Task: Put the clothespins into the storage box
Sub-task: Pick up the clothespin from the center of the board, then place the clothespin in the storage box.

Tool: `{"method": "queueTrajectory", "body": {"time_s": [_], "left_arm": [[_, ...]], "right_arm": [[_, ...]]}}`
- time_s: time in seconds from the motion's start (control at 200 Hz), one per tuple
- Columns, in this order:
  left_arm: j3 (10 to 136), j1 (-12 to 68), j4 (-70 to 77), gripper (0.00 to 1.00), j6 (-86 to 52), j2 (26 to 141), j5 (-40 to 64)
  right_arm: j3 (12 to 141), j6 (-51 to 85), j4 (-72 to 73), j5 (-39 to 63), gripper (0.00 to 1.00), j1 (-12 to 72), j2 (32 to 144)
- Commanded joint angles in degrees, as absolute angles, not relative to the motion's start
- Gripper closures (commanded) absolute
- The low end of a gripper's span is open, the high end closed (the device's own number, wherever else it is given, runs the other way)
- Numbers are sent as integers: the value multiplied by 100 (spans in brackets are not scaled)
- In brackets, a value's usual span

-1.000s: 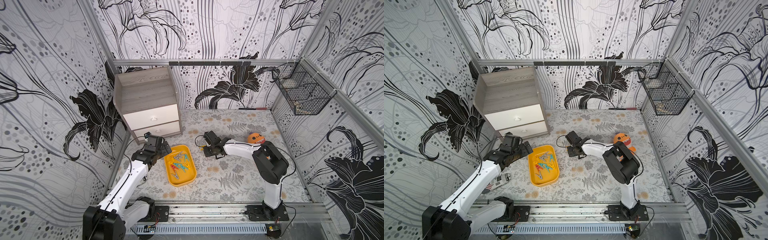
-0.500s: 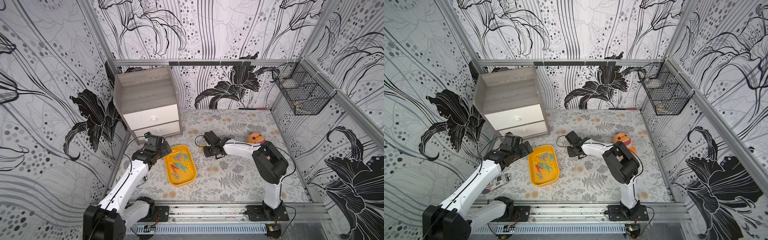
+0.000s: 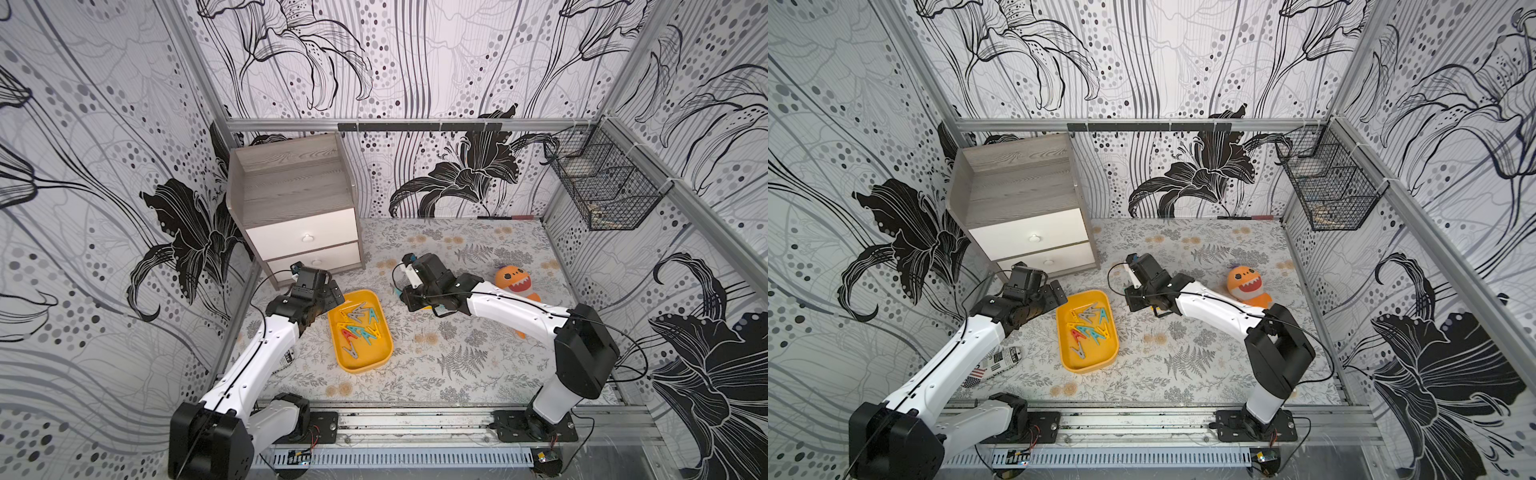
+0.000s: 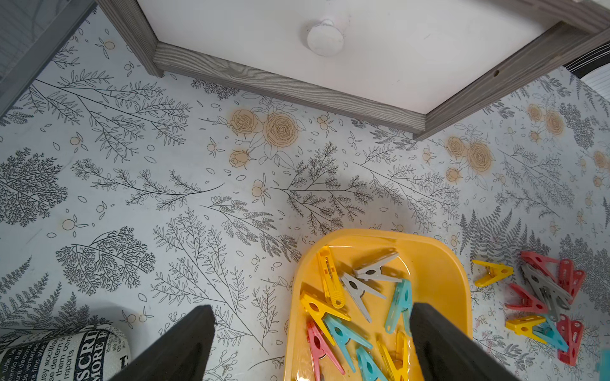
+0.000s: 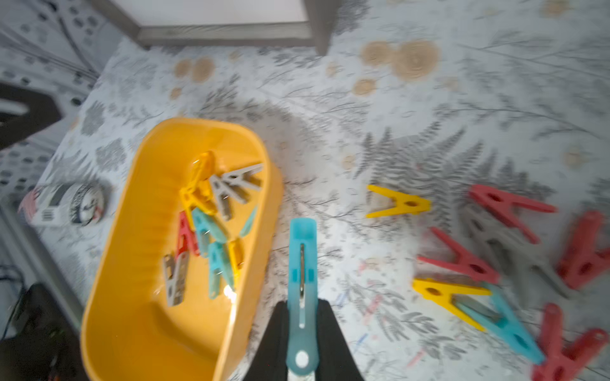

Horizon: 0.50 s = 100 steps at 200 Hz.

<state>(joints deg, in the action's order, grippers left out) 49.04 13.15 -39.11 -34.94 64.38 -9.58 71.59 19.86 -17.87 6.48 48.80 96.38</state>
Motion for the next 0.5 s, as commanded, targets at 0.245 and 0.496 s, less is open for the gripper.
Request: {"method": "queueTrajectory", "body": {"time_s": [0.245, 0.496], "left_arm": [[5352, 1302, -3889, 3, -3463, 6483, -1292], [5309, 1172, -3889, 3, -3498, 6454, -1305]], "right_arm": [[7839, 1863, -1381, 1871, 85, 6287, 10894], [8159, 1842, -1363, 2388, 84, 6440, 11529]]}}
